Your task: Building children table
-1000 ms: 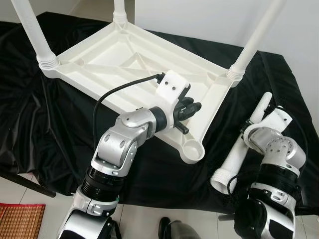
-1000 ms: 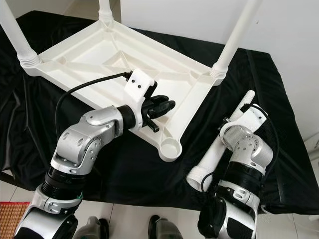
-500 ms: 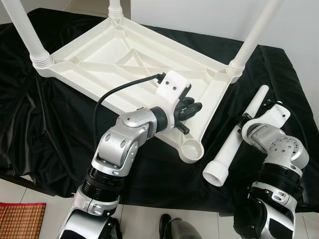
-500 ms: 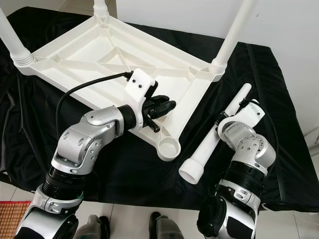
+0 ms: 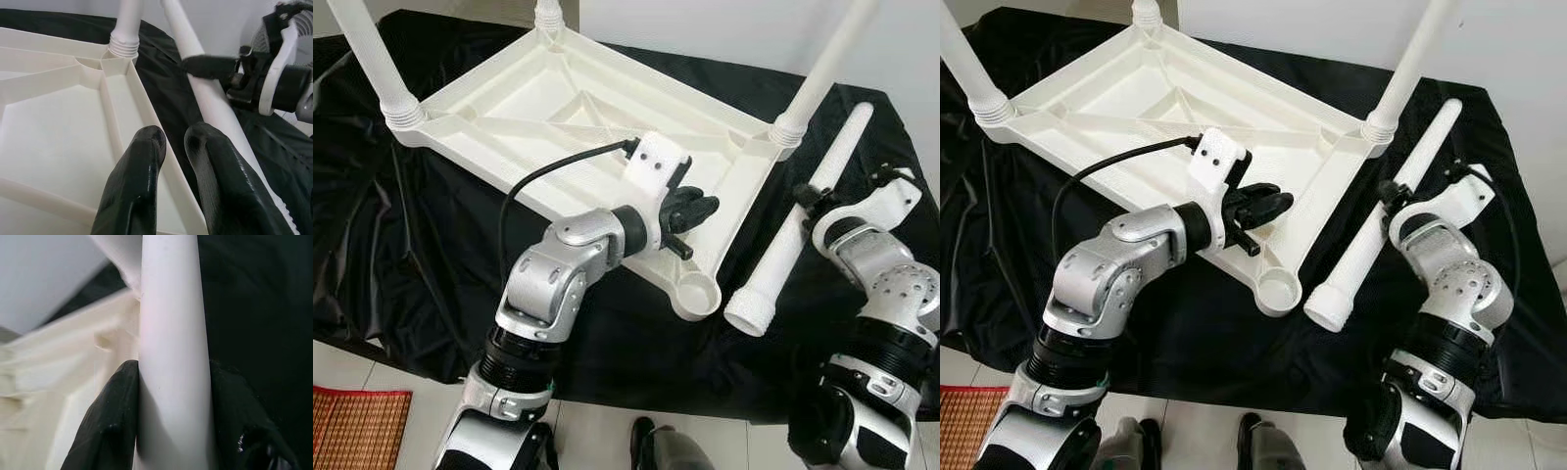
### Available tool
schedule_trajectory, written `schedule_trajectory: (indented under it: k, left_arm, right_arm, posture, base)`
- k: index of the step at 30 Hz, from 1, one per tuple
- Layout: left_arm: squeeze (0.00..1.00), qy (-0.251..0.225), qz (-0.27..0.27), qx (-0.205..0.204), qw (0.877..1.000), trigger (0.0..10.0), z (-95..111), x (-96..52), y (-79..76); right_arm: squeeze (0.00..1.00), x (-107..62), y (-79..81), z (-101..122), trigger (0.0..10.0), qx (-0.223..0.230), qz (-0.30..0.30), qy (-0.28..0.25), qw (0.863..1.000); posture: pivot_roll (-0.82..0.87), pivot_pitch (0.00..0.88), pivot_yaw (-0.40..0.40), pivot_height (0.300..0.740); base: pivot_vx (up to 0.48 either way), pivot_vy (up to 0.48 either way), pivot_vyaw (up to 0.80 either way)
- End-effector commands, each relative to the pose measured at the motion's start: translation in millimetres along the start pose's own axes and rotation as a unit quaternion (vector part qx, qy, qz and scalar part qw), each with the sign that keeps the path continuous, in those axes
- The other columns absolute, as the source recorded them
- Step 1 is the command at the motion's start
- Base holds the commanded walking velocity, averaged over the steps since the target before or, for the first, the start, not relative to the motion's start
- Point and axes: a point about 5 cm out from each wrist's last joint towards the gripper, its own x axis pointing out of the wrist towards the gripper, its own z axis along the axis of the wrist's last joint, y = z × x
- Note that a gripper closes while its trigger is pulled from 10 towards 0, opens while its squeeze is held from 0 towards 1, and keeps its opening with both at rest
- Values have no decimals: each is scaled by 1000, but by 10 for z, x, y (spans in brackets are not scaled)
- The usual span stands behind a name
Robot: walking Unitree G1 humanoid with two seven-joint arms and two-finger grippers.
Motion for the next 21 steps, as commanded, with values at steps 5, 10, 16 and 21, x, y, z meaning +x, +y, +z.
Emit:
schedule_trajectory:
  k: [5, 10, 16, 21]
  left_arm:
    - [0, -17, 13, -35, 999, 10000, 86, -50, 132]
    - [0, -32, 17, -41, 999, 10000, 166, -94, 228]
    - [0, -51, 23, -33, 998, 10000, 254, -115, 296]
    - [0, -74, 3, -41, 996, 10000, 347, -176, 326]
  right_arm:
    - [0, -138, 95, 197, 10000, -61, 99, -88, 989]
    - [0, -186, 214, 315, 10000, -67, 151, -111, 980]
    - [0, -232, 359, 474, 10000, -88, 191, -169, 963]
    - [0, -309, 524, 508, 10000, -99, 249, -215, 939]
  posture:
    - [29, 241, -62, 740]
    - [29, 241, -62, 740]
    - [23, 245, -62, 740]
    - [33, 235, -66, 740]
  base:
    - [0, 0, 0]
    - [0, 0, 0]
    - [0, 0, 0]
    - [0, 0, 0]
